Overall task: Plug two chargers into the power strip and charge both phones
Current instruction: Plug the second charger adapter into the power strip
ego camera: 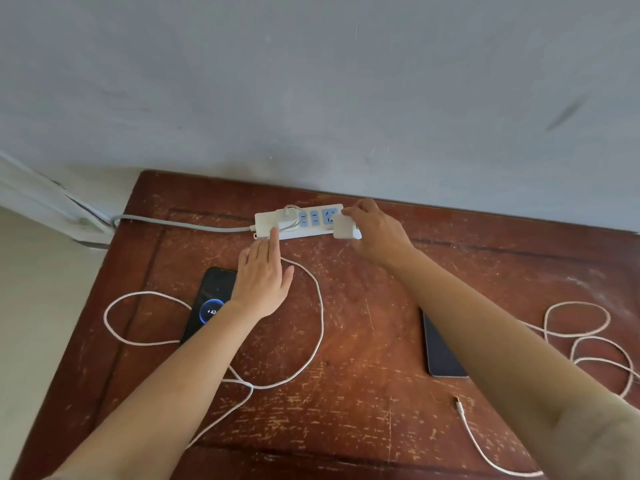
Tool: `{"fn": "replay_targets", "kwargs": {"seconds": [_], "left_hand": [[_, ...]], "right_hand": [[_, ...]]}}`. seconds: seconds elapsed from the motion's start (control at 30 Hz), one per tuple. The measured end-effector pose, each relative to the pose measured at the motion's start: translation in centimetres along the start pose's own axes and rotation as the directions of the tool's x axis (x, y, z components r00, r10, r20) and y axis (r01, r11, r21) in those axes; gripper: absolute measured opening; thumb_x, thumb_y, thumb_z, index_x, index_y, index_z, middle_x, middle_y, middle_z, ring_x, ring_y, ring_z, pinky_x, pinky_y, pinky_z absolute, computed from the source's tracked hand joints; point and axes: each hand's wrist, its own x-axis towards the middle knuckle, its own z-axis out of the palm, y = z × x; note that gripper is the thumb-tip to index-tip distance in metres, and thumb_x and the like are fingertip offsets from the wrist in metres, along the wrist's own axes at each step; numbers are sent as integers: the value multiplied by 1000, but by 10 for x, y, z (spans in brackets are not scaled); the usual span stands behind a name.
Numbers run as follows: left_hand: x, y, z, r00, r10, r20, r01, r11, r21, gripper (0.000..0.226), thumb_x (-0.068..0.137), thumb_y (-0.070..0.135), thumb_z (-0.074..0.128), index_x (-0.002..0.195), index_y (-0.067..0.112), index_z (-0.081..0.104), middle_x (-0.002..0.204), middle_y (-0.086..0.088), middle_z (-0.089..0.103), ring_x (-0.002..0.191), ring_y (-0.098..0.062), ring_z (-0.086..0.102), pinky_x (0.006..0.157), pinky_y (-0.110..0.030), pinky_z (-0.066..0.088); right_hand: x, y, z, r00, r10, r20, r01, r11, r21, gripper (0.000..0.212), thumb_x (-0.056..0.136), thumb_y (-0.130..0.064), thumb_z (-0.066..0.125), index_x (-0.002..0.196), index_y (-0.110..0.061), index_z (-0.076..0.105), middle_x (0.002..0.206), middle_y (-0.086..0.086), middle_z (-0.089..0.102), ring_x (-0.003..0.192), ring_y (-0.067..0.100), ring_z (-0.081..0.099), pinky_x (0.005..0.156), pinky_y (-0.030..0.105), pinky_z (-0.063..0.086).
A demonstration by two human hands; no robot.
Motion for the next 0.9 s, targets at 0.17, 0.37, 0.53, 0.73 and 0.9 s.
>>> {"fn": "replay_targets", "kwargs": {"seconds": [0.17, 0.37, 0.53, 0.73, 0.9], "left_hand": [[23, 13, -3, 969, -216, 120, 228, 968, -105, 80, 99, 43, 52, 156, 4, 13, 148, -23, 42, 133, -39, 40, 109, -52, 38], [16, 13, -1, 982, -168, 91, 159, 982, 97, 81, 94, 41, 55, 154, 2, 16, 152, -23, 29, 141, -38, 29, 115, -50, 33], [22, 12, 1, 981, -154, 121, 148, 987, 56, 85, 97, 41, 52, 156, 0, 7, 166, -23, 7, 154, -38, 3, 124, -51, 20], [20, 7, 4, 982, -150, 116, 146, 989, 38, 85, 98, 39, 51, 157, 3, 2, 168, -21, 3, 155, -36, -1, 124, -50, 19], [21, 8, 2, 980, -148, 130, 145, 989, 30, 85, 97, 36, 52, 157, 2, 2, 168, -21, 4, 155, -37, -1, 122, -50, 23]], "right_hand": [[7, -7, -16, 992, -65, 106, 79, 988, -132, 62, 85, -13, 72, 143, -15, 50, 136, 9, 48, 95, 32, 65, 69, 39, 55], [21, -24, -34, 968, -142, 205, 193, 947, -257, 60, 87, -22, 71, 143, -21, 50, 132, 4, 53, 101, 26, 64, 68, 32, 46], [36, -39, -38, 951, -149, 272, 223, 937, -269, 52, 86, -25, 75, 133, -15, 56, 127, 8, 64, 110, 27, 62, 85, 38, 53], [48, -43, -40, 932, -112, 344, 209, 942, -261, 46, 83, -28, 80, 122, -14, 61, 119, 10, 66, 104, 28, 63, 71, 32, 45], [54, -47, -37, 920, -111, 375, 233, 925, -299, 47, 84, -28, 80, 123, -11, 61, 120, 12, 65, 106, 29, 63, 73, 33, 45]]}}
